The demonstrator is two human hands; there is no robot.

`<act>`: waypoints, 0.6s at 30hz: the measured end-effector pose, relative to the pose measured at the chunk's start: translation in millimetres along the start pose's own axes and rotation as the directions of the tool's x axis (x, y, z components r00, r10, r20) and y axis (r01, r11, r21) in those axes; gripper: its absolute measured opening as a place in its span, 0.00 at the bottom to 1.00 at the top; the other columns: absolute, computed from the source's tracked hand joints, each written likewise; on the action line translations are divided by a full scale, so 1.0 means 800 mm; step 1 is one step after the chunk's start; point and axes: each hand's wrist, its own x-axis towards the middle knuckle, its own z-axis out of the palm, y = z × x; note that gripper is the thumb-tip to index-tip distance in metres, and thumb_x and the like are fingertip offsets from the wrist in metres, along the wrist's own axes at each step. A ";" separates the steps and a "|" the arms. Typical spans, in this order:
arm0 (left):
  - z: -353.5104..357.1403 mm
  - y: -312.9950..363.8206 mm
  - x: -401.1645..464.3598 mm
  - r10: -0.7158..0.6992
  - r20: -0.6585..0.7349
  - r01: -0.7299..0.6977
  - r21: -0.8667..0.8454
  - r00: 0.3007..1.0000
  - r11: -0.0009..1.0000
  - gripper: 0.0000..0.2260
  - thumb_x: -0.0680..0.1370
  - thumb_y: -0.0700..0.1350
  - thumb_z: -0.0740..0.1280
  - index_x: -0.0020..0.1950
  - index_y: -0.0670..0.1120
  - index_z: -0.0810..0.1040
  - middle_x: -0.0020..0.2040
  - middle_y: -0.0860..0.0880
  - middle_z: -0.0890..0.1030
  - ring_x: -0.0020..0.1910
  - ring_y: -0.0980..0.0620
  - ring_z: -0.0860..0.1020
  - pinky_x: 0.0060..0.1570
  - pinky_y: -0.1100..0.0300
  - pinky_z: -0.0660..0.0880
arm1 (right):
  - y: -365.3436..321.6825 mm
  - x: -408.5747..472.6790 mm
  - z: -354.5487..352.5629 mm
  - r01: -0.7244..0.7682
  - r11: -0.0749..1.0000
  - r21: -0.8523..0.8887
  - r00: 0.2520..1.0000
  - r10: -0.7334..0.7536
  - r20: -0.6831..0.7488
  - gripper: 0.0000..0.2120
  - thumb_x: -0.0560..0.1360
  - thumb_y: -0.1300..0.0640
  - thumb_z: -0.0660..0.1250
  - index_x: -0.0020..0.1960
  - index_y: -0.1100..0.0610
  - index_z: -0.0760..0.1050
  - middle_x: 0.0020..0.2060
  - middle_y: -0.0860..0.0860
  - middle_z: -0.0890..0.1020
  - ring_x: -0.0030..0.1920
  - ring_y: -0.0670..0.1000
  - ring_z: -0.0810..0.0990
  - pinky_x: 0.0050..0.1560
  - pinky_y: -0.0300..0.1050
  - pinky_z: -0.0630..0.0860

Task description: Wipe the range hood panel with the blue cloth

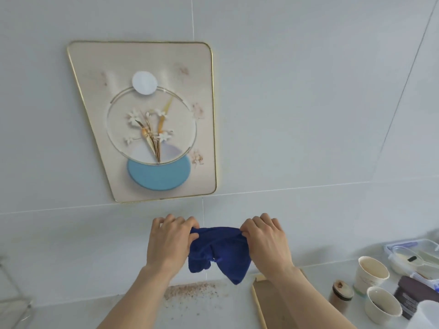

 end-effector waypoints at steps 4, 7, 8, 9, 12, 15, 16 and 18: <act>-0.035 -0.034 -0.002 -0.023 -0.047 0.024 0.012 0.999 1.000 0.07 0.82 0.56 0.62 0.57 0.58 0.78 0.48 0.56 0.84 0.54 0.50 0.76 0.59 0.54 0.67 | -0.039 0.028 -0.020 0.024 0.999 0.025 0.999 -0.023 -0.027 0.18 0.61 0.71 0.78 0.40 0.52 0.77 0.32 0.46 0.77 0.34 0.54 0.74 0.35 0.45 0.71; -0.059 -0.054 0.002 -0.042 -0.095 0.040 -0.016 0.995 0.999 0.06 0.82 0.55 0.63 0.56 0.58 0.78 0.49 0.57 0.84 0.55 0.50 0.76 0.59 0.54 0.67 | -0.063 0.050 -0.033 0.024 0.999 0.035 0.999 -0.023 -0.028 0.18 0.62 0.71 0.77 0.42 0.52 0.77 0.33 0.46 0.78 0.34 0.54 0.75 0.35 0.45 0.72; -0.066 -0.060 0.003 -0.043 -0.115 0.041 -0.024 0.992 0.999 0.06 0.82 0.55 0.64 0.55 0.58 0.79 0.49 0.57 0.84 0.54 0.50 0.77 0.59 0.54 0.67 | -0.071 0.056 -0.038 0.019 0.999 0.042 1.000 -0.018 -0.022 0.18 0.63 0.71 0.76 0.43 0.52 0.77 0.34 0.47 0.78 0.34 0.54 0.74 0.36 0.45 0.71; -0.073 -0.065 0.005 -0.041 -0.136 0.038 -0.027 0.990 0.999 0.06 0.82 0.54 0.64 0.55 0.58 0.79 0.48 0.57 0.84 0.53 0.50 0.77 0.58 0.54 0.68 | -0.078 0.063 -0.043 0.008 0.999 0.053 1.000 -0.007 -0.015 0.17 0.65 0.71 0.75 0.44 0.53 0.77 0.36 0.47 0.78 0.34 0.55 0.74 0.36 0.45 0.70; -0.090 -0.077 0.013 -0.042 -0.202 0.028 -0.070 0.978 0.997 0.03 0.80 0.53 0.68 0.52 0.57 0.80 0.46 0.55 0.82 0.49 0.47 0.79 0.53 0.51 0.69 | -0.096 0.086 -0.062 -0.097 0.972 0.213 0.994 0.084 0.069 0.09 0.79 0.68 0.63 0.52 0.55 0.76 0.45 0.50 0.79 0.38 0.57 0.74 0.40 0.48 0.68; -0.106 -0.086 0.025 -0.063 -0.260 0.008 -0.205 0.963 0.979 0.04 0.79 0.50 0.70 0.52 0.54 0.81 0.53 0.52 0.78 0.52 0.47 0.78 0.53 0.50 0.72 | -0.115 0.110 -0.089 -0.339 0.712 0.615 0.940 0.283 0.191 0.07 0.83 0.63 0.59 0.53 0.55 0.76 0.48 0.50 0.82 0.45 0.56 0.80 0.46 0.51 0.77; -0.111 -0.087 0.030 -0.073 -0.259 -0.005 -0.288 0.963 0.958 0.04 0.79 0.50 0.70 0.54 0.53 0.80 0.56 0.52 0.78 0.54 0.48 0.78 0.53 0.52 0.73 | -0.121 0.117 -0.098 -0.401 0.567 0.720 0.909 0.344 0.235 0.07 0.83 0.62 0.60 0.53 0.55 0.76 0.47 0.51 0.83 0.46 0.55 0.81 0.48 0.50 0.79; -0.119 -0.080 0.037 -0.104 -0.214 -0.016 -0.494 0.971 0.869 0.05 0.81 0.50 0.67 0.56 0.52 0.77 0.57 0.55 0.79 0.54 0.50 0.78 0.50 0.54 0.75 | -0.132 0.128 -0.109 -0.483 0.268 0.834 0.834 0.430 0.345 0.06 0.84 0.60 0.63 0.52 0.55 0.78 0.45 0.54 0.85 0.44 0.55 0.84 0.50 0.53 0.84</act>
